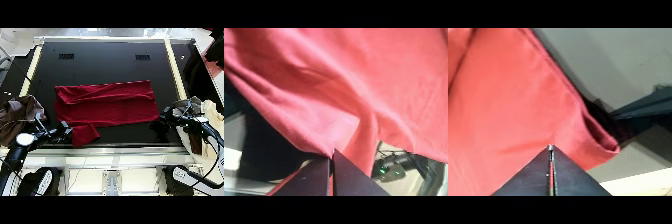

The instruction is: Fold the shirts.

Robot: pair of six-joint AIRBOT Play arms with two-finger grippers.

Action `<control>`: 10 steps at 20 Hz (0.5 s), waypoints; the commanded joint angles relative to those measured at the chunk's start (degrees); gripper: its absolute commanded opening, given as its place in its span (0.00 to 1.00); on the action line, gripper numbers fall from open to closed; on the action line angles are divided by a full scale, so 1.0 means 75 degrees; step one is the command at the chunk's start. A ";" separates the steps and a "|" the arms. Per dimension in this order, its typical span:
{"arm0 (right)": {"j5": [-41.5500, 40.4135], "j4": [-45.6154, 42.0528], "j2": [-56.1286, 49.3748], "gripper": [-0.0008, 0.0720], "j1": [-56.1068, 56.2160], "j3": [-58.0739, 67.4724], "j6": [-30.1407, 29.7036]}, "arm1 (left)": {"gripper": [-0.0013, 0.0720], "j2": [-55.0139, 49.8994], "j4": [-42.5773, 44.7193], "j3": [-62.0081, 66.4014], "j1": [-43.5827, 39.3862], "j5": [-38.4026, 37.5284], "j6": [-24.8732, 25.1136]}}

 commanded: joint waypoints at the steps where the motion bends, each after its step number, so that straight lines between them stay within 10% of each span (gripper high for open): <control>1: 0.0898 -0.1008 0.0425 0.43 -0.0003 0.0254 0.0192 | 0.04 0.0152 0.0108 0.0076 0.0006 -0.0082 0.0140; 5: 0.1355 -0.3421 0.1046 0.54 -0.0003 0.0242 0.2040 | 0.04 0.0152 0.0119 0.0073 0.0006 -0.0137 0.0143; 10: 0.0076 -0.2084 0.0790 0.66 0.0009 -0.0189 0.2594 | 0.04 0.0152 0.0119 0.0073 0.0006 -0.0137 0.0143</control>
